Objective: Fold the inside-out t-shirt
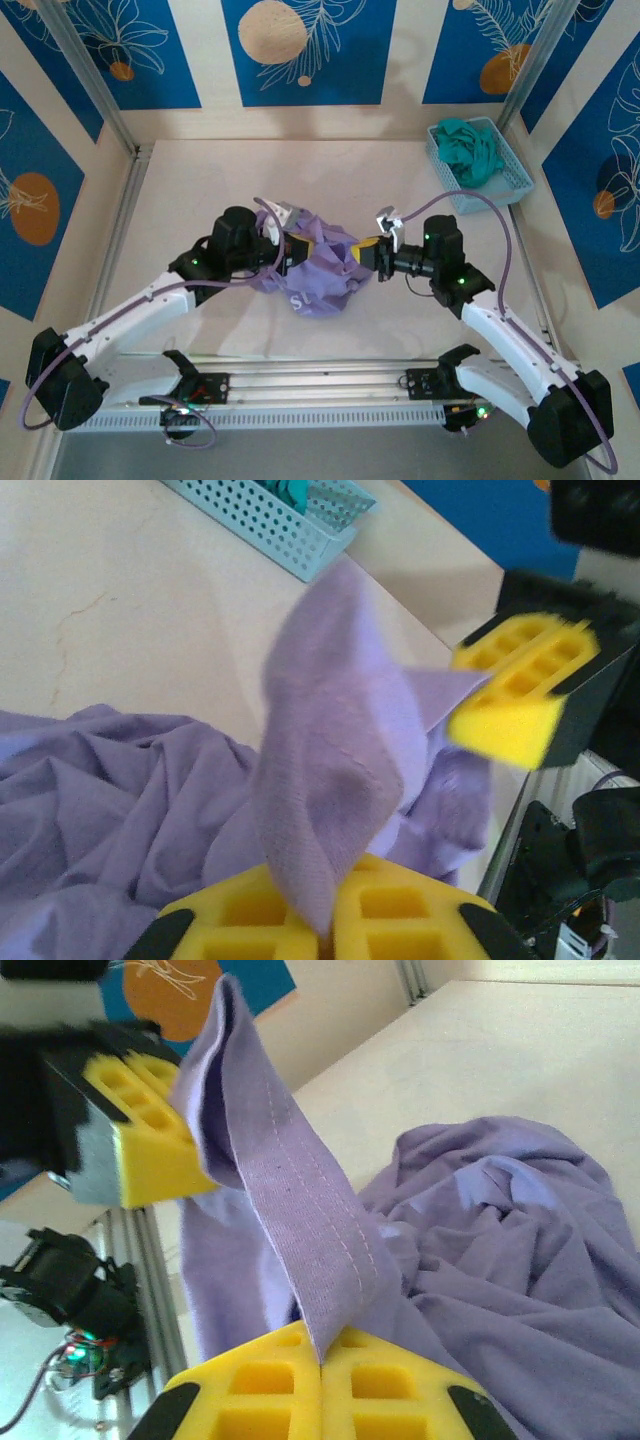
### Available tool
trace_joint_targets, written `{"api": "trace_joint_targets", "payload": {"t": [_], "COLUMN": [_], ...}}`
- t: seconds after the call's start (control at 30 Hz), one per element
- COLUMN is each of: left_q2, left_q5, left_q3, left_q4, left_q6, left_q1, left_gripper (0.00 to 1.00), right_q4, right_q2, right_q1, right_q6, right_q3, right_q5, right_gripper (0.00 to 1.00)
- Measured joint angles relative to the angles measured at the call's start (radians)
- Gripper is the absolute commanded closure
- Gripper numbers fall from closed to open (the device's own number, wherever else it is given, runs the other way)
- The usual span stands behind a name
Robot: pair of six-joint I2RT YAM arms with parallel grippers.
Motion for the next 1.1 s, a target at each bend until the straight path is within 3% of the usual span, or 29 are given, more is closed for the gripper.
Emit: {"api": "trace_joint_targets", "payload": {"t": [0.4, 0.67, 0.9, 0.97, 1.1], "left_q2": [-0.124, -0.172, -0.166, -0.160, -0.145], "left_q5": [-0.015, -0.047, -0.068, -0.068, -0.066], "left_q3": [-0.263, -0.256, -0.195, -0.182, -0.169], "left_q4": [0.109, 0.101, 0.061, 0.061, 0.060], "left_q6": [0.052, 0.102, 0.167, 0.180, 0.198], "left_q1": [0.000, -0.009, -0.027, -0.029, -0.037], "left_gripper": [0.50, 0.43, 0.54, 0.61, 0.86], "right_q4": [-0.034, -0.060, -0.094, -0.103, -0.124], "right_q2": [0.073, 0.152, 0.187, 0.188, 0.204], "right_q1": [-0.009, 0.007, 0.013, 0.013, 0.013], "right_q6": [0.022, 0.021, 0.010, 0.003, -0.001], "right_q3": [0.078, 0.118, 0.156, 0.159, 0.170], "right_q5": [-0.168, -0.199, -0.206, -0.207, -0.212], "right_gripper": [1.00, 1.00, 1.00, 1.00, 1.00]}}
